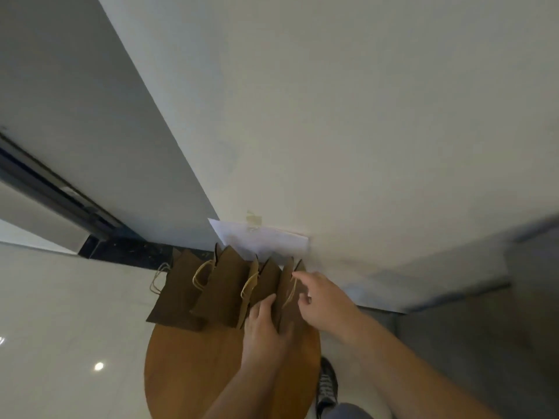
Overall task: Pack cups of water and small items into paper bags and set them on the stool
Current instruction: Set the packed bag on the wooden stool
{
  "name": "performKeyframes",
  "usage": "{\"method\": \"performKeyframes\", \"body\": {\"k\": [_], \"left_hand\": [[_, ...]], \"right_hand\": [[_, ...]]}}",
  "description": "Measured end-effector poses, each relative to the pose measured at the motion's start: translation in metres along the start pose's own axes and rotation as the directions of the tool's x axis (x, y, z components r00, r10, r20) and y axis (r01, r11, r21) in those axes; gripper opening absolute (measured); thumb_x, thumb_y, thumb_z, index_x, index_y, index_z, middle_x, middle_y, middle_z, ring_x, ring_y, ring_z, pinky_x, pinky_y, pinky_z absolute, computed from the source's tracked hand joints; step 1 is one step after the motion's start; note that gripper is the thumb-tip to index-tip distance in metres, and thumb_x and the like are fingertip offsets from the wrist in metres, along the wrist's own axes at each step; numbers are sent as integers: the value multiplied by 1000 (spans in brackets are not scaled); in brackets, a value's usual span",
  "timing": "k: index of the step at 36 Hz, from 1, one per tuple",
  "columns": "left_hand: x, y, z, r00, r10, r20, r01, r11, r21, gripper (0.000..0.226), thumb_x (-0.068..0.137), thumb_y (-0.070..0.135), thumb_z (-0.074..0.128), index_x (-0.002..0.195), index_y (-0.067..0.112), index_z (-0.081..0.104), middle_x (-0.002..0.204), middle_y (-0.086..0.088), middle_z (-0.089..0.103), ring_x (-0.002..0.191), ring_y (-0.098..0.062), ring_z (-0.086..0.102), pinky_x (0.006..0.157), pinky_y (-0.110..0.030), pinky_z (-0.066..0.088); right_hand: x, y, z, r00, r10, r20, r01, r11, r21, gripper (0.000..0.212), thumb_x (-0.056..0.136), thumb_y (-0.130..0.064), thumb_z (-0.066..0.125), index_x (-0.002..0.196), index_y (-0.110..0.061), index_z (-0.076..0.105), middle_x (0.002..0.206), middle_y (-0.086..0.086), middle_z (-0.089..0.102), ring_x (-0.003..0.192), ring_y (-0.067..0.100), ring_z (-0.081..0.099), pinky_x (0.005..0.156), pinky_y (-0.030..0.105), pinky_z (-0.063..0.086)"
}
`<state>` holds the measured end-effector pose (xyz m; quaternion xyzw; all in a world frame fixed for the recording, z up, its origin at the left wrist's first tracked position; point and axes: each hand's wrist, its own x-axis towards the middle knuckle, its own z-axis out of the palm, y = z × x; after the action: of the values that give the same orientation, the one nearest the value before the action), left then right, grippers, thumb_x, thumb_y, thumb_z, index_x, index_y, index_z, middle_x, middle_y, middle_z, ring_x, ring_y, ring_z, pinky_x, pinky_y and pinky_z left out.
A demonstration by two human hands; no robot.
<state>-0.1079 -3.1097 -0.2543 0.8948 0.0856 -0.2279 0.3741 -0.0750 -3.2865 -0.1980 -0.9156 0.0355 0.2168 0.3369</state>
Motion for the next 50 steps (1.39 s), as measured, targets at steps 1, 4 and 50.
{"method": "performKeyframes", "body": {"k": [1, 4, 50], "left_hand": [[-7, 2, -10, 999, 47, 7, -47, 998, -32, 74, 90, 62, 65, 153, 45, 30, 156, 16, 37, 144, -12, 39, 119, -45, 42], [-31, 8, -41, 980, 198, 32, -195, 977, -86, 70, 91, 49, 66, 153, 44, 34, 152, 21, 38, 143, -8, 41, 118, -41, 43], [-517, 92, 295, 609, 435, 663, -618, 784, 53, 55, 101, 31, 64, 151, 38, 42, 149, 8, 46, 124, -10, 55, 94, -28, 57]], "right_hand": [[-6, -3, 2, 1000, 7, -25, -7, 1000, -15, 55, 105, -33, 52, 157, -40, 37, 152, -7, 46, 132, 15, 55, 106, 28, 50], [-33, -16, 5, 994, 22, -111, -28, 998, -49, 58, 103, -29, 54, 158, -36, 37, 155, -4, 43, 140, 18, 49, 111, 28, 43], [-728, 257, 113, 531, 777, -338, -558, 621, 551, 57, 106, -36, 53, 160, -34, 36, 157, -8, 43, 143, 20, 46, 116, 35, 41]]}}
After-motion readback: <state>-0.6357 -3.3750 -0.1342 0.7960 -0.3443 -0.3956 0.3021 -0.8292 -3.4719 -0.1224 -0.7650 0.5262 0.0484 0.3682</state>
